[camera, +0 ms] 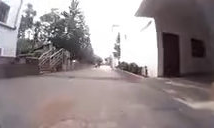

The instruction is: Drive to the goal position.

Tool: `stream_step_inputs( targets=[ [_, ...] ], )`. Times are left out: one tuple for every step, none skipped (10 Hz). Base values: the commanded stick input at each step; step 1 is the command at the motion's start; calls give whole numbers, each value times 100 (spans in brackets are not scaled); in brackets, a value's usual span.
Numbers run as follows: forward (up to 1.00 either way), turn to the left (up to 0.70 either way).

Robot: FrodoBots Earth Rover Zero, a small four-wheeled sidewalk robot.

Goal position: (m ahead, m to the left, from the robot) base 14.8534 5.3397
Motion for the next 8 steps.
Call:
stream_step_inputs(
  targets=[
    [100,0],
    [100,0],
    [100,0],
    [100,0],
    [100,0],
    [100,0],
    [100,0],
    [100,0]
  ],
)
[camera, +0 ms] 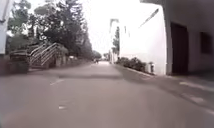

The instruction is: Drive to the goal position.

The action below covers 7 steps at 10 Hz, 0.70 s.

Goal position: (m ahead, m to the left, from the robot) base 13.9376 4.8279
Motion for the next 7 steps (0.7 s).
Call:
stream_step_inputs(
  targets=[
    [100,0],
    [100,0],
    [100,0],
    [100,0],
    [100,0],
    [100,0],
    [100,0]
  ],
)
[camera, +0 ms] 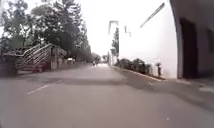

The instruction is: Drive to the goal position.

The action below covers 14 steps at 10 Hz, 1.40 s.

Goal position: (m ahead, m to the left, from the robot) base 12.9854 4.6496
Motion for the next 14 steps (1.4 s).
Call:
stream_step_inputs(
  targets=[
    [100,0],
    [100,0],
    [100,0],
    [100,0],
    [100,0],
    [100,0],
    [100,0],
    [100,0],
    [100,0],
    [100,0],
    [100,0],
    [100,0],
    [100,0],
    [100,0]
  ],
)
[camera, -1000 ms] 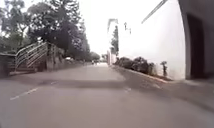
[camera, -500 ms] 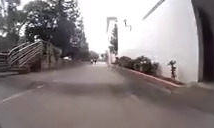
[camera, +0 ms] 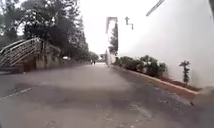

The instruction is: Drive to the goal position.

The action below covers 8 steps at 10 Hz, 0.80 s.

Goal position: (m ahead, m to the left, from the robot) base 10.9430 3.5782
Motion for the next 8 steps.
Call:
stream_step_inputs(
  targets=[
    [100,0],
    [100,0],
    [100,0],
    [100,0],
    [100,0],
    [100,0],
    [100,0],
    [100,0]
  ],
)
